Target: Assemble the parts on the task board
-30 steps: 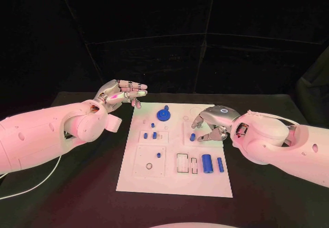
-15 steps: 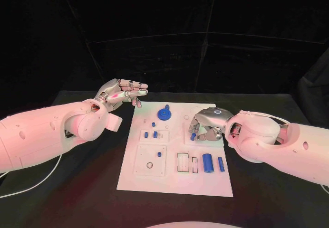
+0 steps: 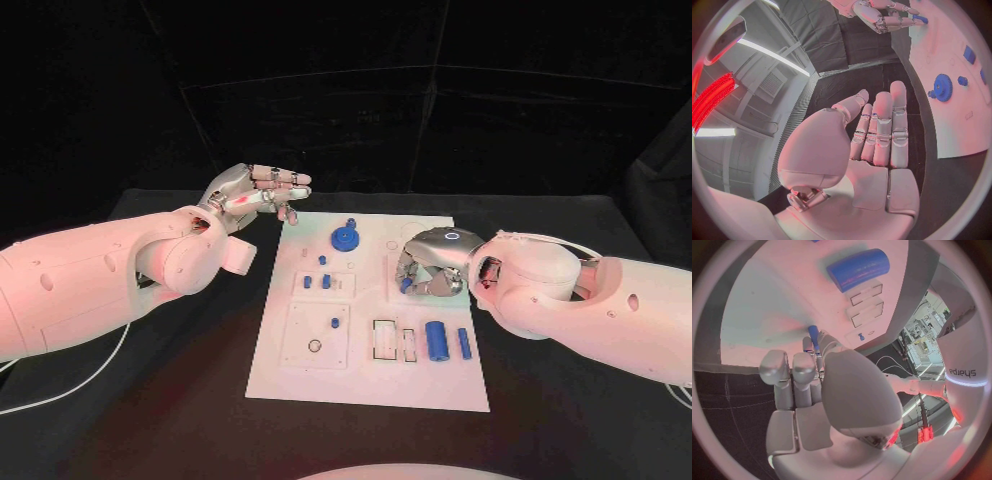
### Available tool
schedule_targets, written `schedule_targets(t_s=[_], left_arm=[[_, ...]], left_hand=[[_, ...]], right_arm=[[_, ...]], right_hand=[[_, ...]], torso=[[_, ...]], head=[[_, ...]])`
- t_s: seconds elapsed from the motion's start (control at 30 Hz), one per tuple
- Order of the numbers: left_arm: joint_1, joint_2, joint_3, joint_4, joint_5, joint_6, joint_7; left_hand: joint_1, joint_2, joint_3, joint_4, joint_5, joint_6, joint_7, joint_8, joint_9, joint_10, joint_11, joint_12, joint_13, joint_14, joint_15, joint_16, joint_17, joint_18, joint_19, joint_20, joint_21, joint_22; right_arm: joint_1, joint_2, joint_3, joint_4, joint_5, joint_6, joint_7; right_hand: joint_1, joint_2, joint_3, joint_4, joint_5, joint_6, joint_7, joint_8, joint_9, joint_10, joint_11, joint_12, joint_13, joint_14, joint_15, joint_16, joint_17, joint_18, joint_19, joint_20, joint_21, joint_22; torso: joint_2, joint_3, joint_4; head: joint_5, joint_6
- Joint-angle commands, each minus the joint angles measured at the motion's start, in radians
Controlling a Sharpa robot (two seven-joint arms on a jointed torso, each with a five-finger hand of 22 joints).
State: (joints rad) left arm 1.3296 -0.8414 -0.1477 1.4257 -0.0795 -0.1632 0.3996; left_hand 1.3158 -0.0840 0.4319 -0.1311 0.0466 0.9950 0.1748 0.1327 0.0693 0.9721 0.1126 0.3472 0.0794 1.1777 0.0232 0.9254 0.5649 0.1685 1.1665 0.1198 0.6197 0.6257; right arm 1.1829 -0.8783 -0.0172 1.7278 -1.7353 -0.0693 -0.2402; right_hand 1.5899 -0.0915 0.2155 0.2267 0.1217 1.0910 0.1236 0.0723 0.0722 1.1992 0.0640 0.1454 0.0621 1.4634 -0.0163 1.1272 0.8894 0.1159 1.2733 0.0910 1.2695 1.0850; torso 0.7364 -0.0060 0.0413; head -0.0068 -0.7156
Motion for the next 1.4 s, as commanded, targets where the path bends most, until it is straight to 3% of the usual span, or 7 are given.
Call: schedule_targets(t_s=[0.03,0.33,0.5,0.7,0.8,1.03,1.4], left_arm=[[0.001,0.001,0.001,0.000,0.004,0.011,0.003],[0.001,-0.001,0.001,0.001,0.004,0.011,0.003],[0.001,-0.002,0.001,-0.001,0.004,0.010,0.004],[0.002,-0.002,0.001,-0.001,0.004,0.009,0.003],[0.002,-0.002,0.001,-0.001,0.004,0.009,0.003],[0.002,0.001,0.001,-0.002,0.004,0.013,-0.001],[0.002,0.009,0.001,-0.003,0.004,0.015,-0.001]], left_hand=[[-0.004,0.009,-0.004,0.000,0.002,0.007,0.003,0.006,-0.001,0.005,0.001,0.003,-0.002,-0.004,0.000,0.005,-0.001,0.014,-0.005,0.000,-0.007,-0.001],[-0.002,0.011,-0.005,-0.001,0.002,0.009,0.002,0.008,0.000,0.006,0.000,0.006,-0.002,-0.005,0.000,0.005,-0.004,0.014,-0.005,0.000,-0.008,-0.002],[-0.002,0.011,-0.005,-0.001,0.002,0.009,0.002,0.008,0.000,0.006,0.000,0.006,-0.002,-0.005,0.000,0.005,-0.004,0.014,-0.005,0.000,-0.008,-0.002],[-0.002,0.011,-0.005,-0.001,0.002,0.009,0.002,0.008,0.000,0.006,0.000,0.006,-0.002,-0.005,0.000,0.005,-0.004,0.014,-0.005,0.000,-0.008,-0.002],[-0.002,0.011,-0.005,-0.001,0.002,0.009,0.002,0.008,0.000,0.006,0.000,0.006,-0.002,-0.005,0.000,0.005,-0.004,0.014,-0.005,0.000,-0.008,-0.002],[-0.002,0.011,-0.005,-0.001,0.002,0.009,0.002,0.008,0.000,0.006,0.000,0.006,-0.002,-0.005,0.000,0.005,-0.004,0.014,-0.005,0.000,-0.008,-0.002],[-0.002,0.011,-0.005,-0.001,0.002,0.009,0.002,0.008,0.000,0.006,0.000,0.006,-0.002,-0.005,0.000,0.005,-0.004,0.014,-0.005,0.000,-0.008,-0.002]], right_arm=[[0.001,0.000,0.000,-0.001,-0.001,-0.003,0.010],[0.000,-0.010,0.000,0.015,-0.017,-0.116,0.001],[0.000,-0.043,0.001,0.060,0.015,-0.182,0.013],[0.001,-0.083,0.002,0.124,0.108,-0.202,0.031],[0.001,-0.078,0.002,0.149,0.129,-0.206,0.043],[-0.001,0.018,-0.001,0.132,0.162,-0.212,0.114],[-0.055,0.157,-0.003,0.089,0.151,-0.191,0.179]], right_hand=[[0.017,0.002,0.027,-0.009,-0.025,0.012,0.002,0.005,0.001,0.015,-0.002,-0.013,0.001,0.011,-0.004,0.010,0.011,-0.014,0.009,-0.001,0.012,0.013],[0.025,0.012,0.115,-0.041,-0.053,0.034,0.009,0.002,0.000,0.043,0.000,-0.040,0.002,0.015,-0.002,0.039,0.043,-0.024,0.037,-0.001,0.050,0.067],[-0.002,-0.009,0.169,-0.063,-0.052,0.039,0.012,-0.004,-0.002,0.055,0.002,-0.059,0.002,0.013,0.000,0.048,0.048,-0.025,0.037,0.001,0.059,0.076],[-0.023,-0.022,0.195,-0.073,-0.052,0.031,0.018,-0.008,-0.004,0.051,0.006,-0.072,0.002,0.010,0.004,0.048,0.046,-0.024,0.032,0.004,0.060,0.075],[-0.031,-0.026,0.205,-0.078,-0.052,0.029,0.020,-0.008,-0.004,0.051,0.008,-0.075,0.002,0.010,0.005,0.049,0.046,-0.024,0.032,0.005,0.061,0.077],[-0.043,-0.029,0.219,-0.084,-0.046,0.026,0.023,-0.008,-0.004,0.049,0.010,-0.079,0.002,0.011,0.007,0.057,0.055,-0.025,0.034,0.007,0.065,0.082],[-0.055,-0.033,0.231,-0.094,-0.035,0.019,0.027,-0.009,-0.005,0.042,0.014,-0.082,0.002,0.011,0.010,0.060,0.056,-0.025,0.033,0.009,0.066,0.084]], torso=[[0.000,-0.0003,-0.0004],[-0.001,-0.0003,-0.0012],[-0.003,-0.0008,-0.0017],[-0.006,-0.0044,0.0019],[-0.002,-0.0020,0.0007],[-0.002,-0.0034,-0.0003],[-0.001,-0.0031,0.0038]], head=[[0.000,0.000],[-0.001,0.000],[-0.001,0.001],[-0.002,0.003],[0.002,0.004],[0.014,-0.004],[0.028,-0.014]])
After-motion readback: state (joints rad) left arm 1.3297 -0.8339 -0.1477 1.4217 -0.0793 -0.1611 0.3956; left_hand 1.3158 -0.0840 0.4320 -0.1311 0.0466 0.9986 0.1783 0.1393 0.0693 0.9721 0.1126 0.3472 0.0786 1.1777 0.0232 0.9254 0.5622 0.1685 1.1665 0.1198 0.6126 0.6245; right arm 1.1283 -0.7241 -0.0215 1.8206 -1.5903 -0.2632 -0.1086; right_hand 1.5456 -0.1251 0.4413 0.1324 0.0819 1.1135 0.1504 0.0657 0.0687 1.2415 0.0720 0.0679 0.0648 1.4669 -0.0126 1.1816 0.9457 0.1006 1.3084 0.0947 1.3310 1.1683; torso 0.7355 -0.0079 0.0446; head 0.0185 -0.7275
